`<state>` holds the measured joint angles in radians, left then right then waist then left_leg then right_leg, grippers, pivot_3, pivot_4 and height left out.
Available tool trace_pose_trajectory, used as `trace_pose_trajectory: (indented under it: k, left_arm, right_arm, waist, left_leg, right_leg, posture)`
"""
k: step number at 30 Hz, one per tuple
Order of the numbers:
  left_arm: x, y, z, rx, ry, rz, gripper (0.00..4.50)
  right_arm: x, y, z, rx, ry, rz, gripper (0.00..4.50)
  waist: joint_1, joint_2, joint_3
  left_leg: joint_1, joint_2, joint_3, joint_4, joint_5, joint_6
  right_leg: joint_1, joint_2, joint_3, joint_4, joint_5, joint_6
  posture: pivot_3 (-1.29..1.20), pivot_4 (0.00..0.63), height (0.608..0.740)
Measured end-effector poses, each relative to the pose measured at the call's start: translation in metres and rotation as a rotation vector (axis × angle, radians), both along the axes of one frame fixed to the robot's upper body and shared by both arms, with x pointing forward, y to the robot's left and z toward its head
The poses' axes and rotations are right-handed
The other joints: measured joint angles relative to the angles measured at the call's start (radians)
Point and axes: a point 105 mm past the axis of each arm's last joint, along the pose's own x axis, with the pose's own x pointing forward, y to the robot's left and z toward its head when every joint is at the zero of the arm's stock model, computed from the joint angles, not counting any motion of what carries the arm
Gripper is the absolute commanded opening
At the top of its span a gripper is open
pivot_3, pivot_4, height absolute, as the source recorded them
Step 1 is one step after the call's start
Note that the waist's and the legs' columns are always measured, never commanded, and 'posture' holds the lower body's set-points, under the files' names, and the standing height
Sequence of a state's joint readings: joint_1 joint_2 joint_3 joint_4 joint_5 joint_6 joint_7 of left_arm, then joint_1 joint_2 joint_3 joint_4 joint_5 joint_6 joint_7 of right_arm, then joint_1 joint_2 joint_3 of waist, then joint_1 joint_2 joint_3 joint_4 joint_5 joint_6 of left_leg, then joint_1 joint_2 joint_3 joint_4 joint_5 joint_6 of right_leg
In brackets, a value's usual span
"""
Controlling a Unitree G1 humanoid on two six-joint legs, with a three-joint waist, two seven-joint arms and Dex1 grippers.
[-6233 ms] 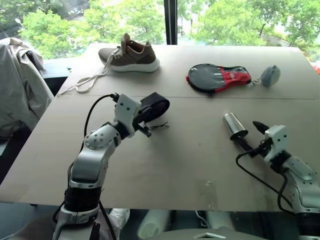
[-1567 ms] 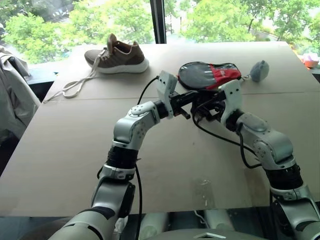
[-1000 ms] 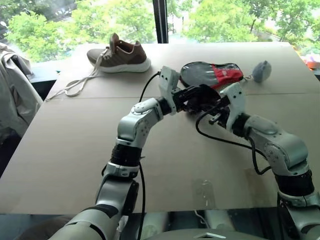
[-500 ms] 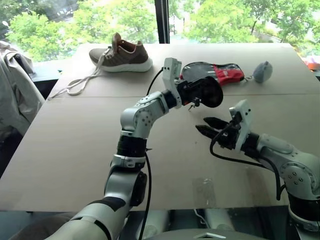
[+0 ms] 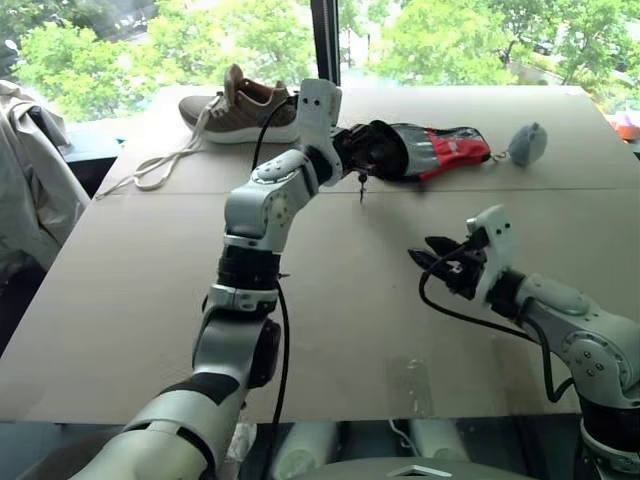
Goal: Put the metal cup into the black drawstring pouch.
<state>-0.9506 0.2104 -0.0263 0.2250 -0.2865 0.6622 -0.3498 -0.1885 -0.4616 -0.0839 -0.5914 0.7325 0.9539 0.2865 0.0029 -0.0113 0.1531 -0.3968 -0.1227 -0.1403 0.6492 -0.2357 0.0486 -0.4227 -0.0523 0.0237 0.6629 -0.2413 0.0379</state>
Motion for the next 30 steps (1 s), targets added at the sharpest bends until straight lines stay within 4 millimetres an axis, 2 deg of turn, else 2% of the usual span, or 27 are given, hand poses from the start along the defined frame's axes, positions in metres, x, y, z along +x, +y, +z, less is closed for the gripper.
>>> trace_pose_trajectory:
  k: [3,8,10,14,18,23,30]
  left_arm:
    - [-0.002,-0.019,-0.008,0.003,0.024,0.002,0.0]
    - [0.0,-0.059,-0.026,0.013,0.105,-0.007,0.0]
    - [0.006,-0.065,-0.023,-0.003,0.13,0.03,0.0]
    - [0.014,-0.063,-0.012,-0.072,0.173,0.096,0.0]
    - [0.015,-0.062,-0.024,-0.127,0.286,0.115,0.0]
    - [0.011,-0.061,-0.037,-0.184,0.402,0.084,0.0]
    - [0.013,-0.035,-0.04,-0.329,0.497,0.066,0.0]
  right_arm:
    - [0.004,-0.003,-0.003,-0.019,0.009,-0.024,2.19]
    - [0.008,0.017,-0.011,-0.038,0.038,0.034,2.19]
    - [0.01,0.023,-0.016,-0.033,0.062,0.036,2.19]
    - [0.028,0.024,-0.026,-0.012,0.1,-0.082,2.19]
    - [0.043,0.02,-0.042,-0.023,0.145,-0.193,2.19]
    - [0.069,0.036,-0.044,-0.052,0.094,-0.253,2.19]
    - [0.086,0.043,-0.051,-0.084,-0.008,-0.317,2.19]
  waist:
    - [0.014,0.0,0.0]
    - [0.012,-0.001,0.0]
    - [0.008,-0.001,0.001]
    - [0.001,-0.001,0.0]
    - [0.005,-0.001,0.0]
    - [-0.009,-0.001,0.0]
    - [-0.022,-0.001,0.0]
  left_leg:
    - [0.0,0.0,0.0,0.0,0.0,0.0]
    - [-0.001,0.0,0.0,0.001,0.0,0.0]
    - [-0.001,0.0,0.0,0.001,0.0,0.0]
    - [-0.001,0.0,0.0,0.0,0.0,0.0]
    - [-0.001,0.0,0.001,0.001,0.0,0.0]
    - [-0.001,0.0,0.002,0.001,0.0,0.0]
    - [-0.001,0.0,0.006,0.001,0.0,0.0]
  right_leg:
    - [0.0,0.0,-0.001,0.0,0.0,0.0]
    - [0.0,0.0,-0.001,0.0,0.0,0.0]
    - [0.0,0.0,0.0,0.0,0.0,0.0]
    - [-0.001,0.0,0.0,0.001,0.0,0.0]
    - [-0.001,0.0,0.001,0.001,0.0,0.0]
    - [-0.003,0.0,0.002,0.003,0.0,0.0]
    - [-0.007,0.0,0.006,0.009,0.0,0.0]
  posture:
    - [0.0,0.15,0.74]
    - [0.0,0.15,0.74]
    - [0.0,0.15,0.74]
    - [0.0,0.15,0.74]
    - [0.0,0.15,0.74]
    - [0.0,0.15,0.74]
    - [0.0,0.15,0.74]
